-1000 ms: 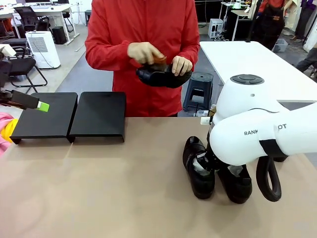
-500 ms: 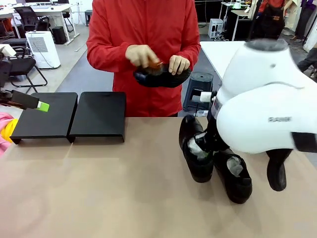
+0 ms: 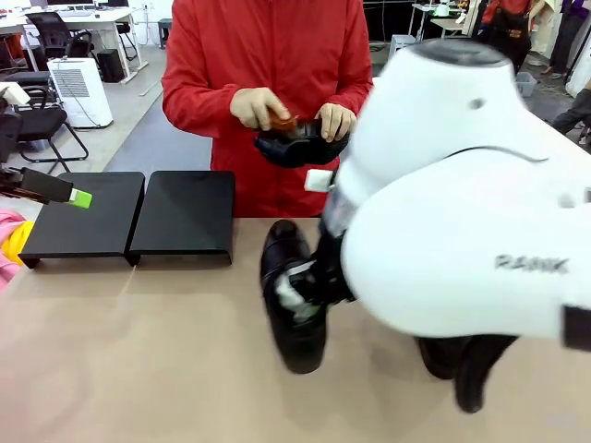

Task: Organize the shoes by placing them on the stand.
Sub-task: Pick up one Shoe and place it in the middle of the table.

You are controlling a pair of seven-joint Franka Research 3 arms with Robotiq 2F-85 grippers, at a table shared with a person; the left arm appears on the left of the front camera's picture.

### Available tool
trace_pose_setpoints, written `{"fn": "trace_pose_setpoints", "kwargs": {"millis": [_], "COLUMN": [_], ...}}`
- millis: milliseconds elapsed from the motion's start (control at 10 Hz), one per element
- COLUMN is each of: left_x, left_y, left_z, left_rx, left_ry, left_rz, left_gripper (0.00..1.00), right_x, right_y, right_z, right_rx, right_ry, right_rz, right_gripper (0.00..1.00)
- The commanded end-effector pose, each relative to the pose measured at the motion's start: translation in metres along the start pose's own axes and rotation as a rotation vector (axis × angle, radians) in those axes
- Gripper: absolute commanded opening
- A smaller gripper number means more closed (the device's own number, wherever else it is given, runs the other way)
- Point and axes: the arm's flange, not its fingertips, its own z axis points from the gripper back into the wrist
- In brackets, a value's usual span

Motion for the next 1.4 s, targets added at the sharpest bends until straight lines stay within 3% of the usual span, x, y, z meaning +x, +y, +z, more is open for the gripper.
{"fn": "trace_pose_setpoints", "kwargs": {"millis": [0, 400, 1000, 1100, 1300], "left_x": [0.0, 0.0, 0.0, 0.0, 0.0], "left_y": [0.002, 0.002, 0.002, 0.002, 0.002], "left_z": [0.0, 0.0, 0.0, 0.0, 0.0], "left_rx": [-0.015, -0.015, -0.015, -0.015, -0.015], "left_ry": [-0.006, -0.006, -0.006, -0.006, -0.006], "left_rz": [-0.008, -0.008, -0.008, -0.008, -0.008], "left_gripper": [1.0, 1.0, 1.0, 1.0, 1.0], "right_x": [0.011, -0.002, -0.002, -0.003, -0.003], "right_y": [0.029, 0.055, 0.053, 0.054, 0.055], "right_z": [-0.024, -0.09, -0.134, -0.138, -0.143], "right_rx": [0.025, 0.038, 0.138, 0.133, 0.129], "right_ry": [0.01, -0.067, -0.021, 0.017, 0.052], "right_rz": [-0.074, -0.161, -0.111, -0.077, -0.036], "right_gripper": [0.0, 0.0, 0.0, 0.06, 0.34]}}
